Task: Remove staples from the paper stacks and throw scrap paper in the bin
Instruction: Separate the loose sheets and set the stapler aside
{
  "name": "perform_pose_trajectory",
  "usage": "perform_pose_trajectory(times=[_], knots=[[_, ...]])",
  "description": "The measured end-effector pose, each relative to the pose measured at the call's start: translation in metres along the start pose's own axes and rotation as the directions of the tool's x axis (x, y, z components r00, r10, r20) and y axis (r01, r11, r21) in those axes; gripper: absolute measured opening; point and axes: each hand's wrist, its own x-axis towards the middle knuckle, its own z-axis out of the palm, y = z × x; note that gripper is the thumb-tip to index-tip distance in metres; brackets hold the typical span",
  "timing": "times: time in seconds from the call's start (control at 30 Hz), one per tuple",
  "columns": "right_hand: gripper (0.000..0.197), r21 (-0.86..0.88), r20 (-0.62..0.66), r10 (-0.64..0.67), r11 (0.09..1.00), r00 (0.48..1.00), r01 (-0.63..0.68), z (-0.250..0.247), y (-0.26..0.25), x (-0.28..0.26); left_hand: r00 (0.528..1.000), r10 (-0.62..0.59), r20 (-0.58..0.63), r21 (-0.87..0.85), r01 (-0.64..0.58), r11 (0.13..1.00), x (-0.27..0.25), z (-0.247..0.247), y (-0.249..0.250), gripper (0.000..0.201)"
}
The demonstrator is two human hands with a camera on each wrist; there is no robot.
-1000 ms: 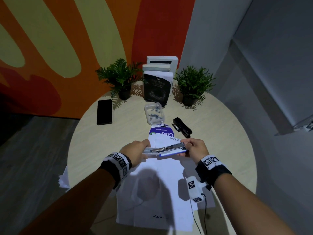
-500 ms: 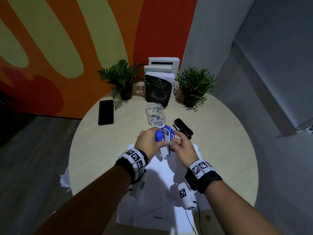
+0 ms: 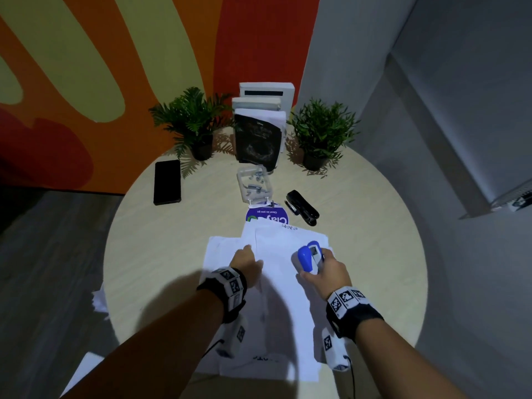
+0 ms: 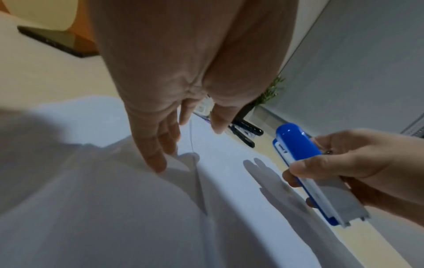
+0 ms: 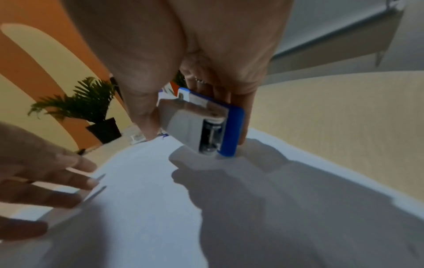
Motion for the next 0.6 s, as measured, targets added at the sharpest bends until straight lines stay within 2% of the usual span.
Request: perform_pose_trajectory(times=[0.07, 0.17, 0.3, 0.43, 0.5, 0.57, 0.6], knots=[[0.057, -0.04, 0.047, 0.043, 0.998, 0.998, -0.041, 0.006, 0.006, -0.003, 1.0, 0.002, 0.001, -0.033, -0.002, 0.999, 0.001, 0.013, 0.003, 0.061], [0.057, -0.062, 0.064, 0.037, 0.998, 0.997, -0.033, 0.017, 0.008, -0.007, 1.0, -0.01, -0.009, -0.134, 0.009, 0.991, 0.003, 0.028, 0.01, 0.059], [0.051, -0.004, 0.032, 0.038, 0.999, 0.999, -0.038, 0.018, 0.003, -0.01, 0.993, -0.068, -0.098, -0.17, 0.051, 0.984, 0.007, 0.035, 0.008, 0.043], [0.05, 0.118, -0.077, 0.029, 0.993, 0.997, -0.02, 0.007, 0.01, -0.004, 0.978, -0.108, -0.177, -0.187, 0.074, 0.98, 0.011, 0.024, -0.001, 0.044], [0.048, 0.127, -0.143, 0.06, 0.991, 0.988, -0.042, 0.0, 0.018, 0.004, 0.969, -0.051, -0.242, -0.125, 0.02, 0.992, 0.009, 0.016, -0.009, 0.042], [0.047, 0.053, -0.148, 0.101, 0.994, 0.984, -0.094, -0.005, 0.025, 0.014, 0.944, 0.065, -0.324, -0.02, -0.076, 0.997, 0.007, 0.01, -0.016, 0.035], [0.044, 0.022, -0.138, 0.124, 0.992, 0.983, -0.122, -0.007, 0.028, 0.018, 0.95, 0.107, -0.292, 0.032, -0.102, 0.994, 0.007, 0.009, -0.021, 0.031]])
